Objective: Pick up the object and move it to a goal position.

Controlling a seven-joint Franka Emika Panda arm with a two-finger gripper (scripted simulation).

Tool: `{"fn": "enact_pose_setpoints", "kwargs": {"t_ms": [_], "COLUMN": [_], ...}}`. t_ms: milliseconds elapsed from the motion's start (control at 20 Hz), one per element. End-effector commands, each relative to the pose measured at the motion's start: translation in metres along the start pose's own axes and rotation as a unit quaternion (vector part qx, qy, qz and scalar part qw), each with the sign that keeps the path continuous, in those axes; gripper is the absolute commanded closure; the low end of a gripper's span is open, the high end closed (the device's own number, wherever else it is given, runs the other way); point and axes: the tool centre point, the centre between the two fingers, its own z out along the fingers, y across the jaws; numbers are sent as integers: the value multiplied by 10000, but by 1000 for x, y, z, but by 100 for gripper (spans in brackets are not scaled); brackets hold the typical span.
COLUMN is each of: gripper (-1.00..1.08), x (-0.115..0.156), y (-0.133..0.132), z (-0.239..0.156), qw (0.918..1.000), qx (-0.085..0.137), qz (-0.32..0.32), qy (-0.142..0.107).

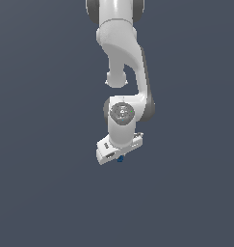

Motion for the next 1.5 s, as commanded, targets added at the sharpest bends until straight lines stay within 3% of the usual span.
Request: {"fn": "enact_pose_setpoints", "kwargs": {"t_ms": [0, 1450], "gripper": [108, 108], "x": [-5, -110], "y": [1, 13], "z": [-14, -295], "qw": [10000, 10000], "qx": [-3, -1], "qz": [1, 0], "qy": [6, 7]}}
